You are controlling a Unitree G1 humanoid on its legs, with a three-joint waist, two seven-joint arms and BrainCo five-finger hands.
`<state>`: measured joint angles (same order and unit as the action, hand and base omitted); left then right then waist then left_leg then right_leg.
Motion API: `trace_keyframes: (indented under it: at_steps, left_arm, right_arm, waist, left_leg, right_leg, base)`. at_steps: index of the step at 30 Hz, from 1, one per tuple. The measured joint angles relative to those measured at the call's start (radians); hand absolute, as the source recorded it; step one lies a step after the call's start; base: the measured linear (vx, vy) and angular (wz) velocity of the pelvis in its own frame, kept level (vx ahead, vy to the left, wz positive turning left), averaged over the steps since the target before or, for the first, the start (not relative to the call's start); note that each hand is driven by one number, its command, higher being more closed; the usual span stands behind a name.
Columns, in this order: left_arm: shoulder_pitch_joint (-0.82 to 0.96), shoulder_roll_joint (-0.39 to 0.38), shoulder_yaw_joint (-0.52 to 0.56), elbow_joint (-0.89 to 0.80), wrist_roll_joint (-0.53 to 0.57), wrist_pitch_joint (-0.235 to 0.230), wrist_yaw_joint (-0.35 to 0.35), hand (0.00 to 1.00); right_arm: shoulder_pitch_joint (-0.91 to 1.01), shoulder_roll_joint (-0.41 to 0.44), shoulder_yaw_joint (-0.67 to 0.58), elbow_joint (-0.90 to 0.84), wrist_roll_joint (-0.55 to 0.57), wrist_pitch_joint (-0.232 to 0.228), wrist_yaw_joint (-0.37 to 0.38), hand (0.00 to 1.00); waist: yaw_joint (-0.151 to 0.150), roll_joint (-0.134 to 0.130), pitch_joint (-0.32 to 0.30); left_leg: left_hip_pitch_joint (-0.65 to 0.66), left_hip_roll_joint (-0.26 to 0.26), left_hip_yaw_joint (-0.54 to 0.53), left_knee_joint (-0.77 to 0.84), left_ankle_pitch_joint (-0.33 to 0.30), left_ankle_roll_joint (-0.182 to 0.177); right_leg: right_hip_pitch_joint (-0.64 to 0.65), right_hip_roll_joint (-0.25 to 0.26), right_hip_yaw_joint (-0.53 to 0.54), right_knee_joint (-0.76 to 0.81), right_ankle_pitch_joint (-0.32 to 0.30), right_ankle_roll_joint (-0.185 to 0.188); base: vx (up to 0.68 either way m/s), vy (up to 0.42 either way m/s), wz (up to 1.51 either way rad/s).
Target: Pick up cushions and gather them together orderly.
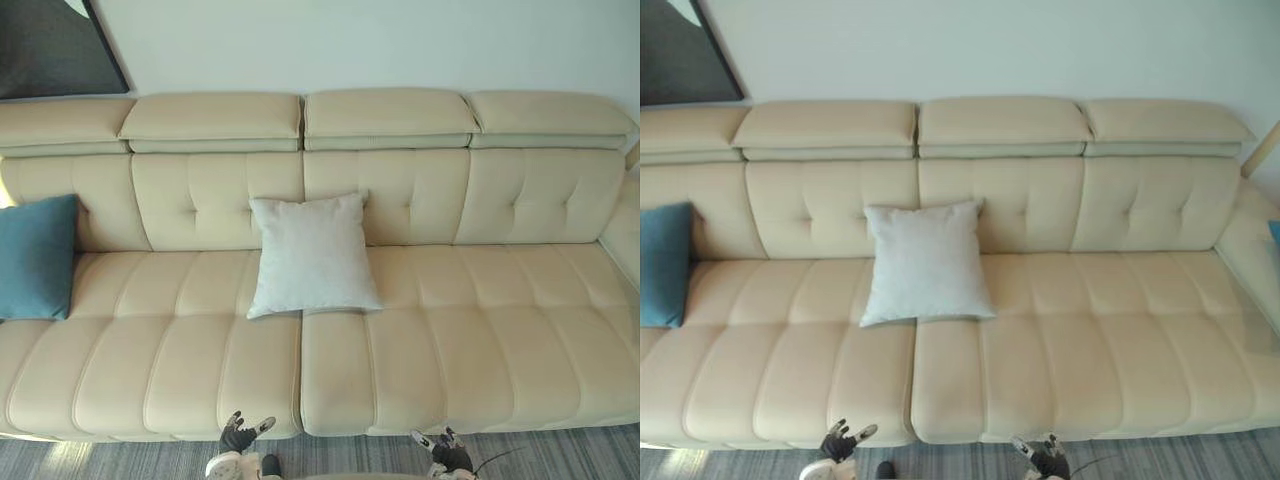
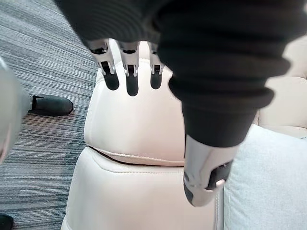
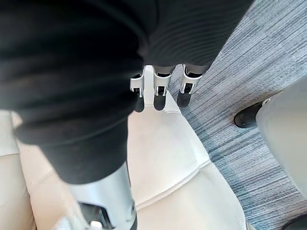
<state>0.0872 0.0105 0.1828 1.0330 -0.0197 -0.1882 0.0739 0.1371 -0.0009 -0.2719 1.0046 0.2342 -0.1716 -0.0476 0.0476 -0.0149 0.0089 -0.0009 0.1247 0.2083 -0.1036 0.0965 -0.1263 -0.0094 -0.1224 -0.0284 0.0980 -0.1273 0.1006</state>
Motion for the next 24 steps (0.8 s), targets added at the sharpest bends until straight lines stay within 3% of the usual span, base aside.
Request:
trace_keyframes:
  at_steps: [10, 12, 13, 14, 15, 18, 19, 21, 22, 23, 24]
  left_arm:
    - [-0.048, 0.014, -0.061, 0.019, 0.018, 0.006, 0.011, 0.00]
    - [-0.074, 0.012, -0.065, 0.011, 0.018, 0.007, 0.012, 0.00]
    - [-0.077, 0.001, -0.066, -0.015, 0.017, 0.008, 0.011, 0.00]
    - [-0.075, -0.005, -0.065, -0.026, 0.017, 0.008, 0.011, 0.00]
    - [-0.080, -0.009, -0.053, -0.043, 0.016, 0.008, 0.012, 0.00]
    - [-0.072, 0.007, -0.052, -0.082, 0.008, 0.007, 0.024, 0.00]
    - [-0.072, 0.008, -0.052, -0.083, 0.006, 0.008, 0.025, 0.00]
    - [-0.073, -0.011, -0.054, -0.083, -0.010, 0.012, 0.037, 0.00]
    - [-0.067, -0.028, -0.067, -0.081, -0.013, 0.016, 0.041, 0.00]
    - [-0.066, -0.034, -0.093, -0.073, -0.013, 0.021, 0.044, 0.00]
    - [-0.070, -0.034, -0.103, -0.065, -0.014, 0.023, 0.044, 0.00]
  right_arm:
    - [-0.074, -0.002, 0.080, -0.007, -0.039, 0.006, -0.014, 0.00]
    - [-0.080, 0.005, 0.092, -0.009, -0.039, 0.006, -0.016, 0.00]
    - [-0.093, 0.002, 0.107, -0.014, -0.040, 0.006, -0.020, 0.00]
    - [-0.100, 0.000, 0.117, -0.018, -0.040, 0.006, -0.023, 0.00]
    - [-0.096, 0.008, 0.120, -0.043, -0.040, 0.006, -0.030, 0.00]
    - [-0.103, 0.007, 0.129, -0.044, -0.041, 0.006, -0.030, 0.00]
    - [-0.107, 0.007, 0.129, -0.045, -0.041, 0.005, -0.030, 0.00]
    - [-0.141, -0.009, 0.129, -0.050, -0.040, 0.004, -0.035, 0.00]
    - [-0.146, -0.024, 0.128, -0.056, -0.039, -0.003, -0.039, 0.00]
    - [-0.152, -0.033, 0.132, -0.057, -0.039, -0.007, -0.042, 0.00]
    - [-0.149, -0.038, 0.136, -0.056, -0.039, -0.006, -0.043, 0.00]
  waist:
    - [0.004, -0.010, 0.040]
    - [0.004, -0.033, 0.054]
    - [0.011, -0.041, 0.058]
    - [0.015, -0.034, 0.057]
    - [0.009, -0.037, 0.070]
    - [0.020, -0.061, 0.057]
    - [0.020, -0.065, 0.055]
    - [0.044, -0.015, 0.054]
    - [0.068, 0.007, 0.054]
    - [0.066, 0.023, 0.058]
    - [0.062, 0.031, 0.064]
  left_leg:
    - [0.004, 0.001, 0.100, 0.004, -0.026, 0.002]
    - [-0.036, 0.004, 0.105, 0.053, -0.047, 0.014]
    - [-0.068, 0.008, 0.108, 0.099, -0.060, 0.037]
    - [-0.091, 0.025, 0.112, 0.111, -0.062, 0.047]
    - [-0.109, 0.029, 0.106, 0.164, -0.055, 0.044]
    - [-0.176, 0.024, 0.069, 0.261, -0.055, 0.044]
    - [-0.179, 0.025, 0.067, 0.266, -0.055, 0.044]
    - [-0.223, 0.071, 0.057, 0.288, -0.050, 0.036]
    - [-0.243, 0.099, 0.057, 0.289, -0.035, 0.016]
    - [-0.267, 0.111, 0.052, 0.287, -0.009, 0.003]
    - [-0.279, 0.116, 0.037, 0.275, 0.013, 0.002]
  right_leg:
    - [-0.069, 0.005, 0.096, 0.031, 0.031, 0.004]
    - [-0.107, 0.004, 0.089, 0.073, 0.035, 0.001]
    - [-0.114, 0.002, 0.092, 0.053, 0.064, 0.006]
    - [-0.110, 0.004, 0.090, 0.040, 0.071, 0.013]
    - [-0.179, -0.014, 0.057, 0.402, -0.087, 0.023]
    - [-0.145, -0.048, 0.056, 0.585, -0.153, 0.061]
    - [-0.148, -0.046, 0.056, 0.576, -0.154, 0.061]
    - [-0.140, 0.009, 0.039, 0.482, -0.173, 0.046]
    - [-0.124, 0.035, 0.021, 0.421, -0.188, 0.018]
    - [-0.121, 0.048, -0.017, 0.383, -0.214, -0.023]
    - [-0.126, 0.055, -0.034, 0.378, -0.218, -0.030]
  base:
    - [-0.03, 0.021, -0.30]
    - [-0.05, -0.010, -0.13]
    - [-0.05, -0.016, -0.18]
    - [-0.05, -0.011, 0.08]
    - [0.01, -0.014, 0.27]
    - [-0.03, -0.118, 0.40]
    - [-0.17, -0.256, 0.20]
    - [-0.20, -0.180, -0.24]
    - [-0.23, -0.156, -0.31]
    - [-0.25, -0.185, -0.09]
    - [-0.29, -0.192, 0.27]
